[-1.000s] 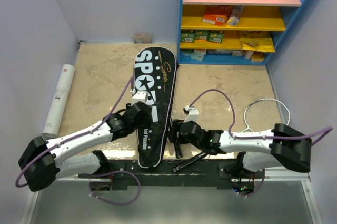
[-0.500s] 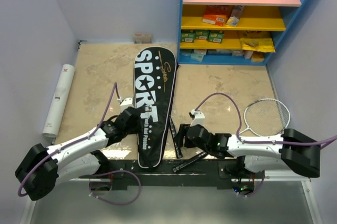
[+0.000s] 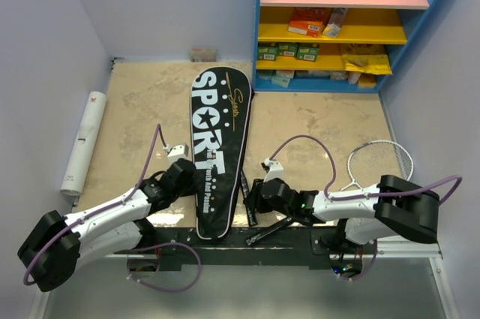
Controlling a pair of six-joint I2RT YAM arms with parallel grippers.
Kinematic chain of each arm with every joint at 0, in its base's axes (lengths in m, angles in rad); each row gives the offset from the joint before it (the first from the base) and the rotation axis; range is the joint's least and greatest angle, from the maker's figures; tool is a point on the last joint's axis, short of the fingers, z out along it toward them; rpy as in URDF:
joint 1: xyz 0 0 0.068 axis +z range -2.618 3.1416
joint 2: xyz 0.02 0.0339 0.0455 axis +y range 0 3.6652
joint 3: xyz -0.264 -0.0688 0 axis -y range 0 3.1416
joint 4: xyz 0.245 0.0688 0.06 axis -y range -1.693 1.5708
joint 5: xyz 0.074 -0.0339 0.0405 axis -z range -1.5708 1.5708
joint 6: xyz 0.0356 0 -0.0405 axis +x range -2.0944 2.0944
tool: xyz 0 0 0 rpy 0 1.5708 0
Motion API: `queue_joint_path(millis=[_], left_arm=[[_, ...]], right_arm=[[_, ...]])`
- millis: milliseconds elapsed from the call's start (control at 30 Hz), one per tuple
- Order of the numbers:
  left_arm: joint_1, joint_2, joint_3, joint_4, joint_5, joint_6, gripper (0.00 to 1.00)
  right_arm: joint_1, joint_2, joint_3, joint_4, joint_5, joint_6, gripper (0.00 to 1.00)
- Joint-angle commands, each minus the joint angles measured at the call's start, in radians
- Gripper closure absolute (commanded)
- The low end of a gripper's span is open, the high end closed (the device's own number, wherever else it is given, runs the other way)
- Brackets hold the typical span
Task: Pack up the badminton gear
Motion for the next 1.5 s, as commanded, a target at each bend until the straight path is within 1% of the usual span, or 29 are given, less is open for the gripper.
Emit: queue_joint_path(millis=[0, 33, 100, 133, 233, 400, 567, 667, 767, 867, 1000, 1133, 1267, 1467], left_arm=[[0.007, -0.021, -0.032, 0.061, 0.028, -0.015, 0.73], [0.007, -0.022, -0.036, 0.070, 0.033, -0.012, 0.73], [0.007, -0.022, -0.047, 0.085, 0.048, -0.005, 0.74], [0.007, -0.021, -0.050, 0.090, 0.051, -0.006, 0.75], [0.007, -0.022, -0.065, 0.112, 0.063, 0.000, 0.76], [0.007, -0.024, -0.079, 0.127, 0.076, 0.009, 0.78], [0.007, -0.024, -0.087, 0.135, 0.079, 0.017, 0.78], [0.007, -0.024, -0.087, 0.136, 0.076, 0.020, 0.79], [0.007, -0.025, -0.085, 0.139, 0.074, 0.022, 0.79], [0.007, -0.022, -0.085, 0.144, 0.073, 0.023, 0.80], [0.007, -0.021, -0.087, 0.145, 0.074, 0.025, 0.81], [0.006, -0.022, -0.084, 0.156, 0.088, 0.028, 0.82], [0.007, -0.022, -0.089, 0.178, 0.122, 0.029, 0.83], [0.007, -0.010, -0.102, 0.210, 0.154, 0.038, 0.85]], right_arm=[[-0.001, 0.041, -0.004, 0.088, -0.047, 0.011, 0.73], [0.001, 0.045, -0.003, 0.097, -0.050, 0.013, 0.81], [-0.001, 0.064, 0.002, 0.120, -0.057, 0.018, 0.89], [-0.001, 0.070, 0.006, 0.129, -0.060, 0.021, 0.95], [-0.001, 0.101, 0.016, 0.175, -0.079, 0.031, 1.00], [-0.001, 0.151, 0.034, 0.264, -0.119, 0.039, 1.00], [-0.001, 0.153, 0.057, 0.286, -0.139, 0.039, 1.00], [0.001, 0.116, 0.069, 0.248, -0.131, 0.030, 1.00], [0.001, 0.061, 0.089, 0.148, -0.123, 0.007, 1.00], [0.001, -0.002, 0.094, 0.111, -0.122, -0.004, 1.00], [0.002, -0.037, 0.095, 0.088, -0.116, -0.004, 1.00], [0.002, -0.004, 0.091, 0.146, -0.145, 0.013, 1.00], [0.004, 0.044, 0.082, 0.244, -0.159, 0.038, 1.00], [0.011, 0.084, 0.098, 0.318, -0.189, 0.054, 1.00]])
